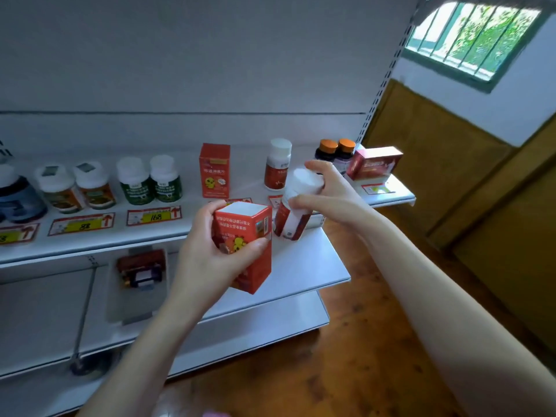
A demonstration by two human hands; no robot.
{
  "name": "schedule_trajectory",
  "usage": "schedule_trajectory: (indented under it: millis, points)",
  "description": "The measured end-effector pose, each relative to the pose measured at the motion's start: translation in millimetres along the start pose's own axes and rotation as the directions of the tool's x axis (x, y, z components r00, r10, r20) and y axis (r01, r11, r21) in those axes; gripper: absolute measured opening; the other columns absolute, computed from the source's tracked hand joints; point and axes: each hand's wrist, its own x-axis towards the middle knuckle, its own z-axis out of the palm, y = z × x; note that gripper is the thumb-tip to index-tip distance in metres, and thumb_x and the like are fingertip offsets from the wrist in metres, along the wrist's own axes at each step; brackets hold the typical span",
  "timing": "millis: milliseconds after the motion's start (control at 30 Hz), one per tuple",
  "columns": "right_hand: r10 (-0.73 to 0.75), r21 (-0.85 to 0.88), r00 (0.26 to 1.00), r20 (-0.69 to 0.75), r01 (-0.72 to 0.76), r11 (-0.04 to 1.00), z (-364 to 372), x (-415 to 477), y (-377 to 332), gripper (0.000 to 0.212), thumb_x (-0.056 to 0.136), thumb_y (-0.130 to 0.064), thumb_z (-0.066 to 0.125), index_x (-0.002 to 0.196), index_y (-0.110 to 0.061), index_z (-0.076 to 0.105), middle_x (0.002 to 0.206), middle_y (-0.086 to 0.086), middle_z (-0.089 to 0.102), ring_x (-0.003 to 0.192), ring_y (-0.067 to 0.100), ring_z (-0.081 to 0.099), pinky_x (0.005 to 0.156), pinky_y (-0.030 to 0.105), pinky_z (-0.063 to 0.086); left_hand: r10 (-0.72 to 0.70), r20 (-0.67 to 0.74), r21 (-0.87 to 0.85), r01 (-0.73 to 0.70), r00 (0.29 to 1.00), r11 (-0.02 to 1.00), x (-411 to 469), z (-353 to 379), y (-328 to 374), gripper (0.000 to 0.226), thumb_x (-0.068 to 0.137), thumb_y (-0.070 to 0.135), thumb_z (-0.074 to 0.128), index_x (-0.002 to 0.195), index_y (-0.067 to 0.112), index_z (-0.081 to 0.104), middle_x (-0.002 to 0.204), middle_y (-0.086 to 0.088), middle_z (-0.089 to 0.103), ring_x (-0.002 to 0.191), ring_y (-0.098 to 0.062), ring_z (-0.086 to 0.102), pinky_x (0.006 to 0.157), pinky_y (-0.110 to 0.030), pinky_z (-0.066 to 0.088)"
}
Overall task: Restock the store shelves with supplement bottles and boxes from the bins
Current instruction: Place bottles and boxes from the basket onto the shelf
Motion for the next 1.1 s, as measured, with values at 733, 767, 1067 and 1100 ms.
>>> schedule_trajectory:
  millis: [733, 767, 1067, 1100]
  points:
    - [0.025, -0.664, 0.972, 0.232, 0.14, 0.734, -61, 79, -8, 0.034, 0.079, -0.023, 0.062, 0.108, -0.029, 0.045, 0.107, 0.001, 0.051, 0.078, 0.015, 0.058, 0.059, 0.024, 0.049, 0.022, 0.037, 0.038, -0.023, 0.999, 0.999, 92, 23, -7, 0.066, 0.069, 0.016, 0.079, 0.124, 0.019, 0.044, 0.105, 0.012, 0.057, 0.083, 0.013, 0.056, 0.064, 0.004, 0.039]
    - [0.015, -0.67, 0.974, 0.228, 0.146, 0.728, -62, 83, -9, 0.027, 0.081, -0.028, 0.06, 0.104, -0.028, 0.045, 0.106, 0.002, 0.051, 0.076, 0.017, 0.057, 0.06, 0.026, 0.047, 0.022, 0.037, 0.04, -0.024, 0.999, 0.999, 95, 25, -6, 0.067, 0.068, 0.017, 0.079, 0.126, 0.017, 0.044, 0.107, 0.009, 0.058, 0.086, 0.009, 0.056, 0.064, 0.003, 0.039]
    - [0.107, -0.738, 0.947, 0.304, 0.163, 0.655, -77, 125, -22, 0.05, 0.078, -0.022, 0.061, 0.125, -0.022, 0.041, 0.11, -0.002, 0.047, 0.079, 0.014, 0.053, 0.057, 0.026, 0.045, -0.029, -0.101, 0.005, 0.03, 0.994, 1.0, 112, 46, 0, 0.075, 0.054, 0.035, 0.081, 0.121, 0.024, 0.047, 0.106, 0.007, 0.06, 0.081, 0.013, 0.057, 0.064, 0.001, 0.04]
    - [0.11, -0.733, 0.939, 0.326, 0.178, 0.657, -79, 130, -23, 0.052, 0.078, -0.019, 0.062, 0.125, -0.023, 0.042, 0.111, -0.005, 0.045, 0.087, 0.017, 0.056, 0.063, 0.029, 0.049, -0.036, -0.119, -0.001, 0.036, 0.992, 0.999, 112, 48, 0, 0.075, 0.054, 0.034, 0.081, 0.121, 0.024, 0.047, 0.105, 0.008, 0.06, 0.079, 0.014, 0.057, 0.063, 0.001, 0.041]
